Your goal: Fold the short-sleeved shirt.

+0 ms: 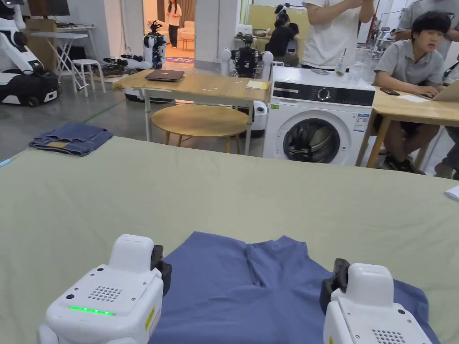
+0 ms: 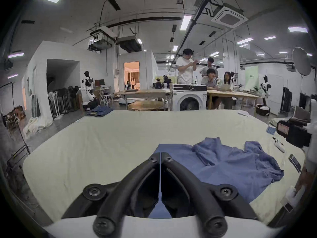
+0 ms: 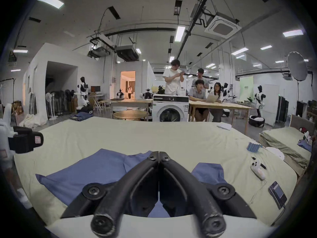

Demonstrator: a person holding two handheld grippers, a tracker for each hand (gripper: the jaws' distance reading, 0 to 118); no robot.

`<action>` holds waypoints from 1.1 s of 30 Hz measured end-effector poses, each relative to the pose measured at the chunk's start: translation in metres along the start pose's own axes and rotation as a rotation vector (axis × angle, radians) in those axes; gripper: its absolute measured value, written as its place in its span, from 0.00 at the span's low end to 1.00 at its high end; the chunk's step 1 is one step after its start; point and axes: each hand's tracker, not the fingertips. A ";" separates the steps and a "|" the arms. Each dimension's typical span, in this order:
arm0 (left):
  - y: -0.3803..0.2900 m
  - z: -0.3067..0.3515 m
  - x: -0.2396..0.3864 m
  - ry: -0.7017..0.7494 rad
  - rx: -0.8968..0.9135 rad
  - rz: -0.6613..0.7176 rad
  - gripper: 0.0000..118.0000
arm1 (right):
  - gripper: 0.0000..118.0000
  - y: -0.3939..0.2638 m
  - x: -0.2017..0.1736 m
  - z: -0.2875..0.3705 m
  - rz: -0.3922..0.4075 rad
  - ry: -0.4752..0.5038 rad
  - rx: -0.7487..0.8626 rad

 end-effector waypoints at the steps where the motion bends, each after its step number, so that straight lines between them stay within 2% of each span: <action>1: -0.002 0.000 -0.009 0.003 -0.046 0.000 0.00 | 0.00 -0.002 0.000 -0.002 0.003 0.005 -0.008; 5: -0.014 -0.002 -0.062 -0.016 -0.238 0.062 0.00 | 0.00 -0.013 0.001 -0.013 0.016 0.026 -0.060; 13: -0.044 -0.013 -0.183 0.012 -0.522 0.399 0.00 | 0.00 -0.033 0.003 -0.029 0.023 0.040 -0.148; 16: -0.052 -0.021 -0.199 0.009 -0.591 0.471 0.28 | 0.00 -0.039 0.003 -0.033 0.024 0.039 -0.166; 18: -0.058 -0.028 -0.204 0.012 -0.628 0.469 0.41 | 0.00 -0.041 0.005 -0.034 0.022 0.043 -0.179; 27: -0.097 -0.072 -0.189 0.054 -0.799 0.415 0.41 | 0.00 -0.048 0.016 -0.036 0.030 0.020 -0.211; 33: -0.093 -0.081 -0.176 0.122 -0.795 0.325 0.40 | 0.00 -0.053 0.025 -0.038 0.016 0.005 -0.238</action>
